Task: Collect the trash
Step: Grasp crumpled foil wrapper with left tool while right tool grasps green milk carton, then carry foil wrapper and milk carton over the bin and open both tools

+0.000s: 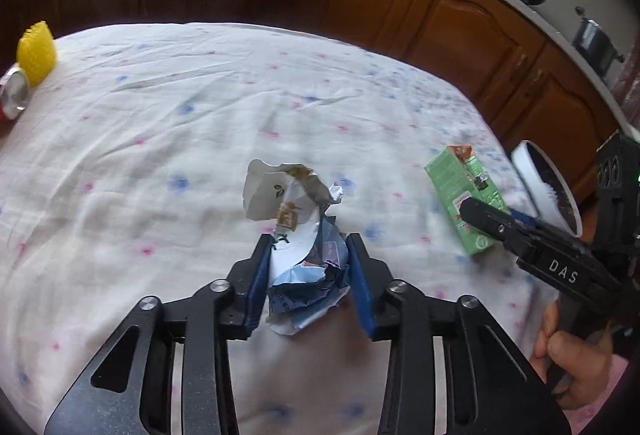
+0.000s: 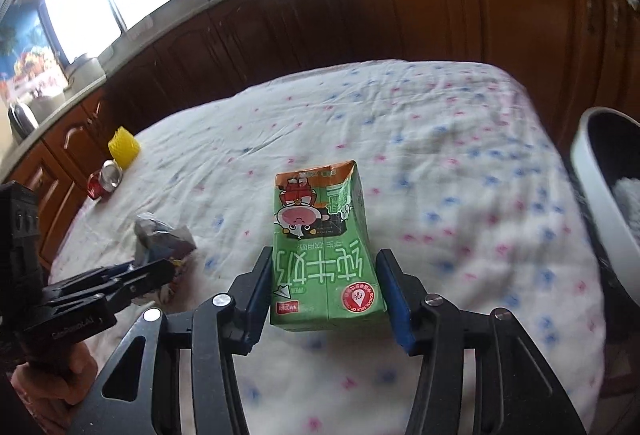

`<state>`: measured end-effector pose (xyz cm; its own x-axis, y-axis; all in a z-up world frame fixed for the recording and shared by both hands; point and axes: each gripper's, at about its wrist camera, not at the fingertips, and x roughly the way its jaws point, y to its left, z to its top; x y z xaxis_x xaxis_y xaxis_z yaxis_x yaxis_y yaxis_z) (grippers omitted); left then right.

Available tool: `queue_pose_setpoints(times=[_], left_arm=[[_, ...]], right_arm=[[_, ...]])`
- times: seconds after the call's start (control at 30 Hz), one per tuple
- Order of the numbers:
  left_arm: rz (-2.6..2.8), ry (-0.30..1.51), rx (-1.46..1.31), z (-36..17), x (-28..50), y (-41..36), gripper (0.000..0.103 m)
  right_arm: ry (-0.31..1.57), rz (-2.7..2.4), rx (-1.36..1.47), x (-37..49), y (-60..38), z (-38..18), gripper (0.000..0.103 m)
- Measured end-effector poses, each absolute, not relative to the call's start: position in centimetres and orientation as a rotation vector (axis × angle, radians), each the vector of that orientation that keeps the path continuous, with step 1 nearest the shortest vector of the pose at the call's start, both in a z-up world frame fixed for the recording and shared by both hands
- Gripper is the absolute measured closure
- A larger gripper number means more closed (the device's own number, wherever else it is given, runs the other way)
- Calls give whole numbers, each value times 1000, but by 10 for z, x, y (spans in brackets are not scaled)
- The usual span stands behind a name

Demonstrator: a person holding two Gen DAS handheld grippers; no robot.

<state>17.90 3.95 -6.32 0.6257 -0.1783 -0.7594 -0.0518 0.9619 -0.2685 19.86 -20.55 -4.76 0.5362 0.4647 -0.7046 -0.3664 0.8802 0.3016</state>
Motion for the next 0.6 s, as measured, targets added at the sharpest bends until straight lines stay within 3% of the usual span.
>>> queue_pose_setpoints(times=[0.6], left_arm=[[-323,882,-179,-33,187,-72,72]], right_arm=[[799,334,297,155,-318,-27,52]])
